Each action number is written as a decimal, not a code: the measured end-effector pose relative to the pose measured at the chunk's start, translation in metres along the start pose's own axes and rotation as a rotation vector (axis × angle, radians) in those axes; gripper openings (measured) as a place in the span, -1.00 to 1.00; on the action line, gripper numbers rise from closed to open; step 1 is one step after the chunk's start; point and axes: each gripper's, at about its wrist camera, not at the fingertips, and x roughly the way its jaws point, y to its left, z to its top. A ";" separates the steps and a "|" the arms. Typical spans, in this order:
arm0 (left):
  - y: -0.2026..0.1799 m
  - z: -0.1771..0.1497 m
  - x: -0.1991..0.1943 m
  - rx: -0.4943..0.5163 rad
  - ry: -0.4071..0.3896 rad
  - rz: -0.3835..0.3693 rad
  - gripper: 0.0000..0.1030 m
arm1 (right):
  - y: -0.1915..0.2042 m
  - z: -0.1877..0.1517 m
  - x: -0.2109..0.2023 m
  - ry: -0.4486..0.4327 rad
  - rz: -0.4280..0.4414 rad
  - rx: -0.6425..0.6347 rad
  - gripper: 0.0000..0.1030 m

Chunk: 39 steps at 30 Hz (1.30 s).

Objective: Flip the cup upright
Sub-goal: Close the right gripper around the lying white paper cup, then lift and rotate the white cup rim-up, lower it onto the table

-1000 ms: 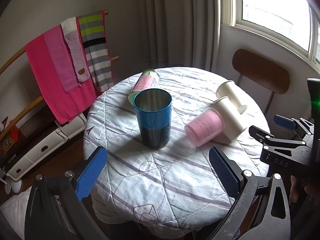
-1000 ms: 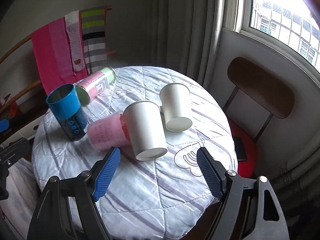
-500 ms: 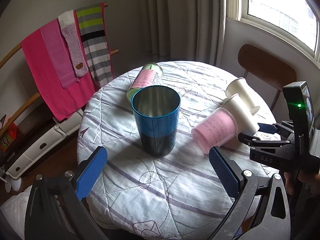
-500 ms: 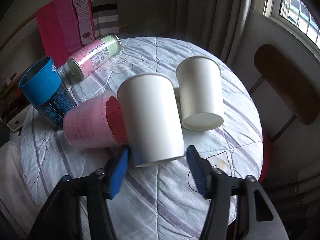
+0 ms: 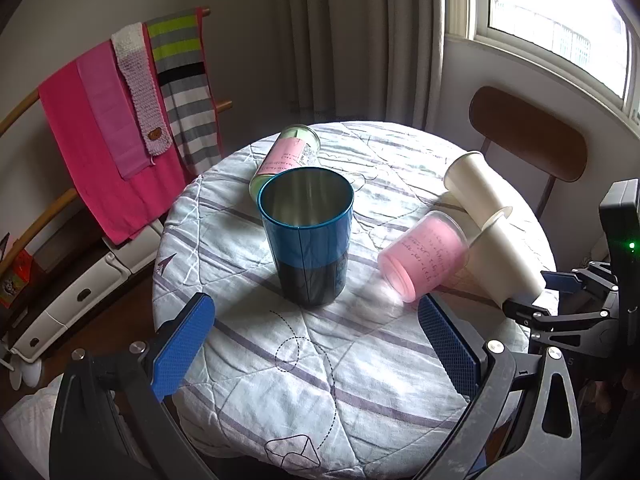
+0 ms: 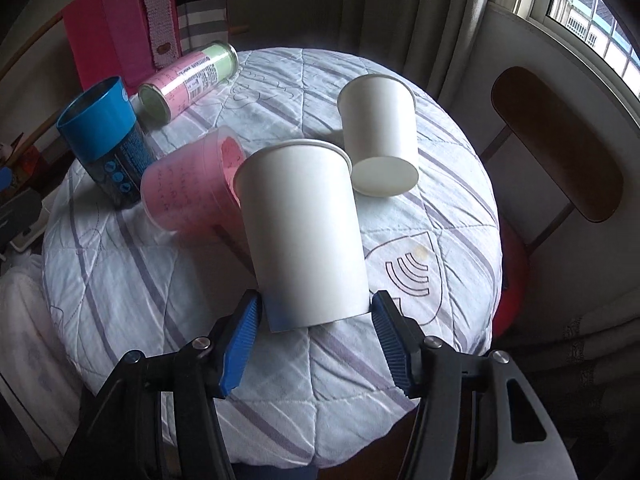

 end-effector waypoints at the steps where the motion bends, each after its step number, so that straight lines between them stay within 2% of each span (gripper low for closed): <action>1: 0.000 0.000 0.000 0.000 0.001 -0.001 1.00 | -0.001 0.000 0.000 0.009 0.003 -0.012 0.14; 4: 0.002 -0.001 0.002 0.001 0.010 0.002 1.00 | -0.006 0.009 -0.001 0.017 -0.001 0.008 0.34; 6: 0.003 -0.001 0.003 0.002 0.015 0.004 1.00 | -0.007 0.020 0.000 0.003 0.030 0.007 0.46; 13: 0.009 0.000 0.005 -0.003 0.017 0.017 1.00 | 0.007 0.051 0.019 0.040 0.070 -0.061 0.45; 14: 0.010 0.000 0.005 -0.004 0.018 0.018 1.00 | 0.008 0.052 0.023 0.043 0.068 -0.063 0.33; 16: 0.011 -0.001 0.006 -0.005 0.020 0.021 1.00 | 0.008 0.053 0.026 0.034 0.066 -0.069 0.31; 20: 0.010 -0.001 0.009 -0.009 0.027 0.022 1.00 | 0.003 0.044 0.007 -0.083 0.091 -0.053 0.30; 22: 0.009 -0.001 0.009 -0.011 0.030 0.015 1.00 | 0.000 0.037 -0.003 -0.194 0.139 -0.029 0.30; 26: 0.005 -0.001 0.007 -0.002 0.029 0.020 1.00 | -0.018 0.013 0.002 -0.365 0.264 0.128 0.30; 28: 0.003 -0.002 0.005 0.001 0.029 0.022 1.00 | -0.024 -0.001 0.008 -0.407 0.266 0.189 0.30; 31: 0.000 -0.001 0.003 0.003 0.027 0.023 1.00 | -0.027 -0.020 -0.001 -0.481 0.263 0.213 0.30; 35: -0.004 -0.002 0.000 0.006 0.022 0.024 1.00 | -0.016 -0.030 -0.011 -0.512 0.216 0.163 0.31; 39: -0.005 -0.003 -0.004 0.002 0.021 0.020 1.00 | -0.010 -0.038 -0.007 -0.483 0.182 0.139 0.31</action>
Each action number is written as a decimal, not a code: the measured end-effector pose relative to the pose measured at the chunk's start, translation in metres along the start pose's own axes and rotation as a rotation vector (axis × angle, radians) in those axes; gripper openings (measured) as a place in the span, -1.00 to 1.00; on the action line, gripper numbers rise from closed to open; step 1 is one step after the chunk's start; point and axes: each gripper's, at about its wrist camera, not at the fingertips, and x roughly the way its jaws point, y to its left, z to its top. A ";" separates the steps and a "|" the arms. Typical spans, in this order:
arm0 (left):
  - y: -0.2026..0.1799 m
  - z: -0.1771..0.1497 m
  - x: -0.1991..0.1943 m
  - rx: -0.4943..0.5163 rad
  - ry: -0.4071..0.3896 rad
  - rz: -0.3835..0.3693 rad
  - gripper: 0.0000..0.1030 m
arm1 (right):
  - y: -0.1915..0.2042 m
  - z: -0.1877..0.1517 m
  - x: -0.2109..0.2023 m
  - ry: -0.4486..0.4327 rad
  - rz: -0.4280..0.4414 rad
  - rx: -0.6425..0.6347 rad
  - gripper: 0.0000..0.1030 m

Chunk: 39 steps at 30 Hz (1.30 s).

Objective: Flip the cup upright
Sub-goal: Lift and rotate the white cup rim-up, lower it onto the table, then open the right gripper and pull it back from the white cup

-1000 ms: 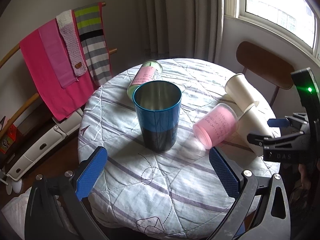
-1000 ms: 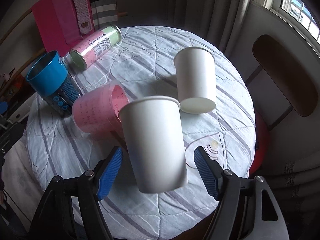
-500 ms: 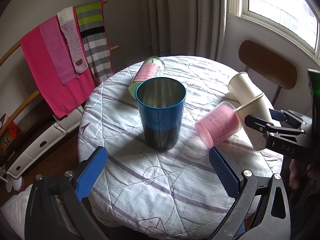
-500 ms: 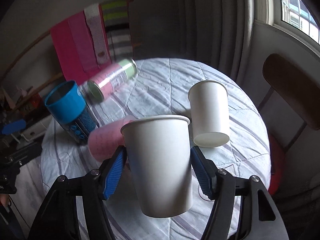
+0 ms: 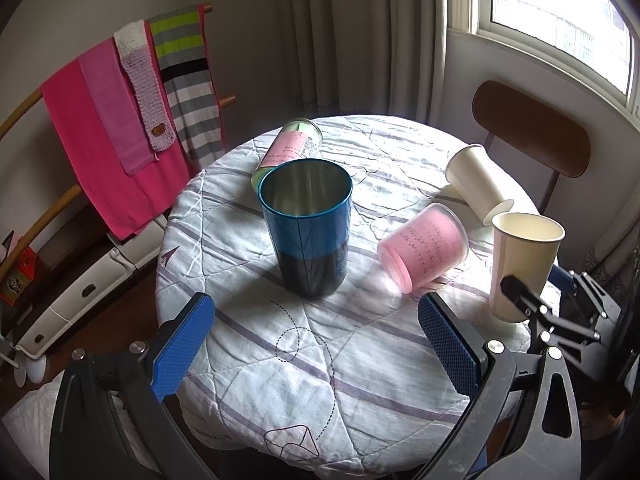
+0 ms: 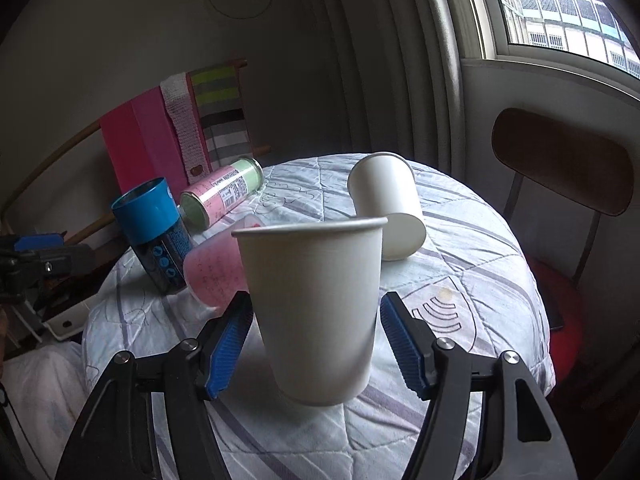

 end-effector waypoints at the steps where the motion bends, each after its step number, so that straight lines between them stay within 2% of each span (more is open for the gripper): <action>1: 0.000 0.000 0.000 0.001 0.000 0.001 1.00 | 0.000 -0.002 0.001 0.013 0.001 0.000 0.31; 4: -0.002 -0.002 -0.001 0.007 0.005 0.000 1.00 | 0.000 -0.006 0.003 0.017 -0.013 -0.015 0.30; 5: -0.003 -0.003 -0.001 0.010 0.005 -0.001 1.00 | 0.000 -0.009 0.002 0.007 -0.020 -0.025 0.19; 7: -0.004 -0.004 -0.002 0.014 0.006 0.000 1.00 | -0.002 -0.013 -0.001 0.002 -0.014 -0.024 0.20; 11: -0.005 -0.003 -0.003 0.015 0.002 -0.006 1.00 | -0.004 -0.016 -0.007 -0.084 -0.010 -0.018 0.19; 15: -0.004 -0.003 -0.004 0.013 0.001 0.000 1.00 | -0.005 -0.004 0.008 -0.139 -0.032 -0.007 0.19; 20: -0.001 -0.002 -0.001 0.005 0.009 0.009 1.00 | -0.003 0.001 0.031 -0.068 -0.045 -0.024 0.19; 29: 0.001 -0.004 0.003 -0.012 0.010 0.000 1.00 | 0.005 -0.010 0.012 0.008 -0.058 -0.034 0.22; 34: 0.000 -0.008 -0.002 -0.013 -0.001 0.008 1.00 | 0.007 -0.005 0.003 0.034 -0.096 -0.017 0.32; 39: -0.002 -0.011 -0.008 -0.008 -0.009 0.005 1.00 | 0.018 0.005 -0.024 0.010 -0.124 -0.024 0.50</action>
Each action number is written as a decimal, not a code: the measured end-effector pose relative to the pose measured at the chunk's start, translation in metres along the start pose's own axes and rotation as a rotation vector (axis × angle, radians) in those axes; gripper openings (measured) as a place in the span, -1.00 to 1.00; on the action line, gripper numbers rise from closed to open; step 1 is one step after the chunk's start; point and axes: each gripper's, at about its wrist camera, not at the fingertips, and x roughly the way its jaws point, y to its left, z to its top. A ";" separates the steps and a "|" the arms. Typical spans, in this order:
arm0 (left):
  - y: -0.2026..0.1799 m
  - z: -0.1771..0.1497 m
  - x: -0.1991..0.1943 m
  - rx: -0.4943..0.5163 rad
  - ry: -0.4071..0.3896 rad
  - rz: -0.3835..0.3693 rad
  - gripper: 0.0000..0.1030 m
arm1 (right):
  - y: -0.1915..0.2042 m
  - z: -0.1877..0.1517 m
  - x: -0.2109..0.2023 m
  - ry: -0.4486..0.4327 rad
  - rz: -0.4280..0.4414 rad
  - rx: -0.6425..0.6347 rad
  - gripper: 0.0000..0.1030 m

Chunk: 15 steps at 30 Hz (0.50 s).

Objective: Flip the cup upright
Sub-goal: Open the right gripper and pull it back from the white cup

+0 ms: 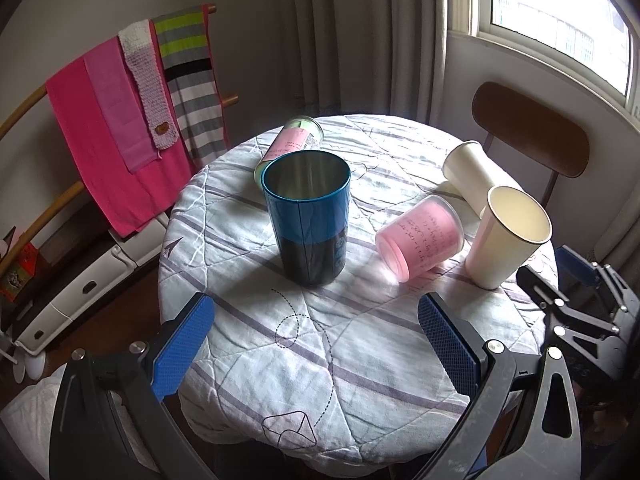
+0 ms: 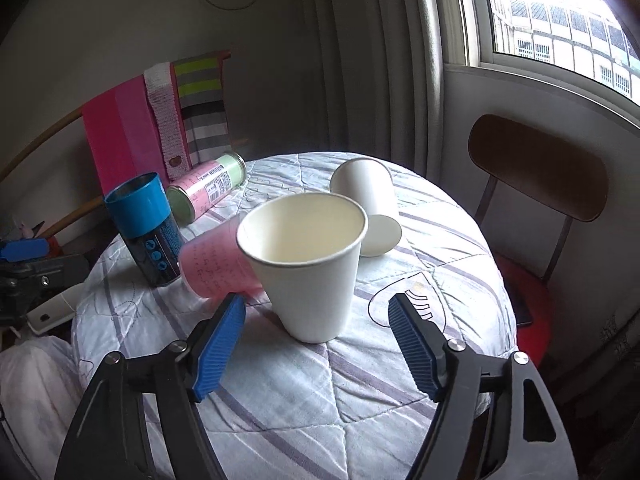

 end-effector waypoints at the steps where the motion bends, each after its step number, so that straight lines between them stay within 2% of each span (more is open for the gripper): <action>1: -0.001 -0.001 -0.001 0.000 -0.001 0.000 1.00 | 0.002 0.002 -0.005 -0.007 -0.002 -0.004 0.51; 15: -0.003 -0.007 -0.031 0.010 -0.050 -0.024 1.00 | 0.016 0.014 -0.052 -0.049 0.000 -0.008 0.52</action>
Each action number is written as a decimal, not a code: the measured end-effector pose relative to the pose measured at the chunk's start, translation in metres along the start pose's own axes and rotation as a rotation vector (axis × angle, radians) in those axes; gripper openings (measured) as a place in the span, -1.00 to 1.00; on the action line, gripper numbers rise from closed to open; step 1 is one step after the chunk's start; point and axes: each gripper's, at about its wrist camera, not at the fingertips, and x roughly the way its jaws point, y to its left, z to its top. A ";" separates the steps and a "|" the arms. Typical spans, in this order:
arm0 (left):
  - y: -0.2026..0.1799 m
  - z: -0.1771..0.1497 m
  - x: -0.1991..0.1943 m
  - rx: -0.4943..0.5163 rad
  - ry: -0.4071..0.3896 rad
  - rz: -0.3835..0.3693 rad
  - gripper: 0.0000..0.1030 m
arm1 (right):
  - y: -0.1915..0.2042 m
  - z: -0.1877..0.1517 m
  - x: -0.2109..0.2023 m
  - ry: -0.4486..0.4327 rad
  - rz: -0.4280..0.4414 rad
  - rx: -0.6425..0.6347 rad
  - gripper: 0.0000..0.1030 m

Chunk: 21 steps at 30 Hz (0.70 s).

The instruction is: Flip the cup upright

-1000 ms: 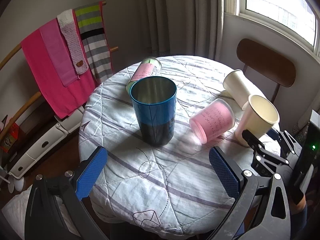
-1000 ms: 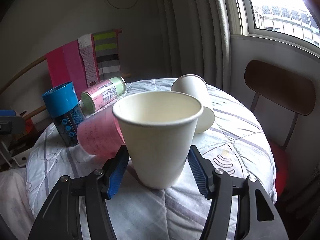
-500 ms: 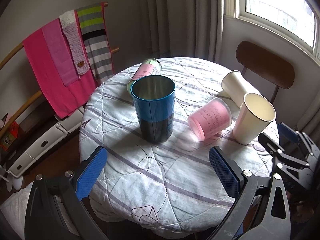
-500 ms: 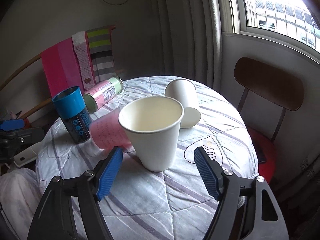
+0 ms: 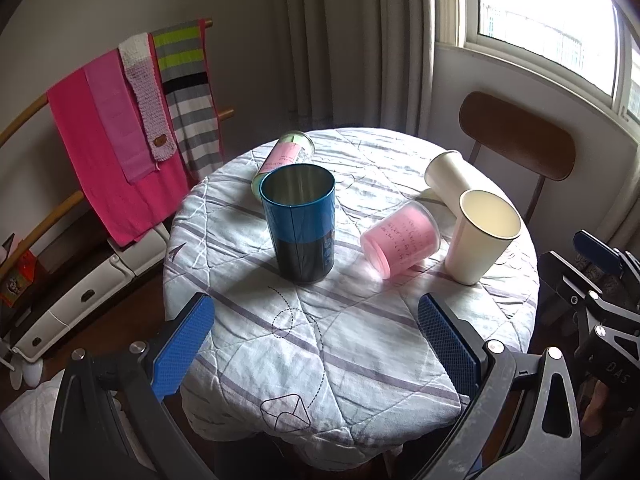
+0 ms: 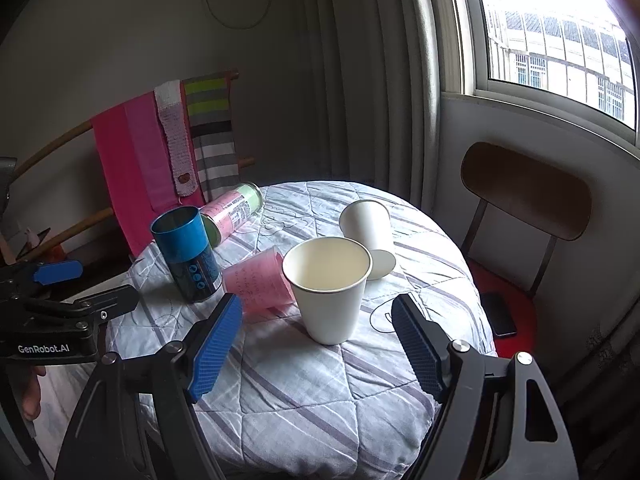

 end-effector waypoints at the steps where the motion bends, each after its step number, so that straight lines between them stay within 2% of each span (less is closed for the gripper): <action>1: 0.001 0.000 -0.002 -0.001 -0.005 -0.001 1.00 | 0.001 0.001 -0.003 -0.004 0.001 0.004 0.52; 11: 0.006 -0.003 -0.017 -0.009 -0.039 -0.013 1.00 | 0.012 0.005 -0.021 -0.033 -0.005 -0.006 0.53; 15: 0.008 -0.003 -0.023 -0.014 -0.077 -0.020 1.00 | 0.014 0.007 -0.021 -0.032 -0.007 -0.007 0.53; 21: 0.008 -0.002 -0.022 -0.012 -0.097 0.017 1.00 | 0.016 0.007 -0.018 -0.027 -0.013 -0.015 0.53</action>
